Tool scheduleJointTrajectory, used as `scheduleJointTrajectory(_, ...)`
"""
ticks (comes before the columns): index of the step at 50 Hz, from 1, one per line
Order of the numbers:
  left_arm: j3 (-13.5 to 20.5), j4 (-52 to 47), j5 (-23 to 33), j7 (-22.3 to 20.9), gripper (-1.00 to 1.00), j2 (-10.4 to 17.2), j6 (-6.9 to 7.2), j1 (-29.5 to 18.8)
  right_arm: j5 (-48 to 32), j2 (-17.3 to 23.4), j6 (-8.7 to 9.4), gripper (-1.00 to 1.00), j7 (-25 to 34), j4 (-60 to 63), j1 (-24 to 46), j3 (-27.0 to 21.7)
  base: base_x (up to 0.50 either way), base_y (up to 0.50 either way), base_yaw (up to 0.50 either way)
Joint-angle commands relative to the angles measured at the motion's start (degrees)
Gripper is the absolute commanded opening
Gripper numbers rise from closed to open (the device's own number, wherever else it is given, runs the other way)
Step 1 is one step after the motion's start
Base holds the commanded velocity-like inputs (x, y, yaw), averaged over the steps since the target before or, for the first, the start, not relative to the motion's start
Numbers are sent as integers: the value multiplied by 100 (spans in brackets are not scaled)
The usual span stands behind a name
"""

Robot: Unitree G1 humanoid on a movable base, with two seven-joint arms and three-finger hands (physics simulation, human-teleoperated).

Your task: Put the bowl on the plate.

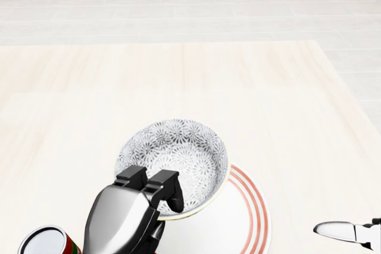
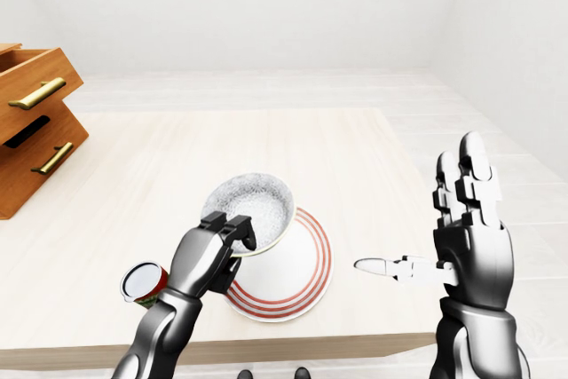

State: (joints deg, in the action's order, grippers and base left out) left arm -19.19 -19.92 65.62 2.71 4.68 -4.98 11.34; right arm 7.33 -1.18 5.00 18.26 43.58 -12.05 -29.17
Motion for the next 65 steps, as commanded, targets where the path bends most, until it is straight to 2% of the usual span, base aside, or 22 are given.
scheduleJointTrajectory(1,158,-153,-281,34,-100,-4,-2,135,-12,-32,0,100,-25,-31,-50,60,0,0,0)
scheduleJointTrajectory(24,-114,-145,-152,90,-100,-21,-2,202,2,2,0,100,-22,11,-14,3,0,0,0)
scheduleJointTrajectory(47,-443,223,-75,381,-100,-19,-2,179,64,-59,0,100,52,9,-110,-110,0,0,0)
scheduleJointTrajectory(65,-512,630,-28,592,-100,-41,-2,58,63,-53,0,100,52,-81,-93,-133,0,0,0)
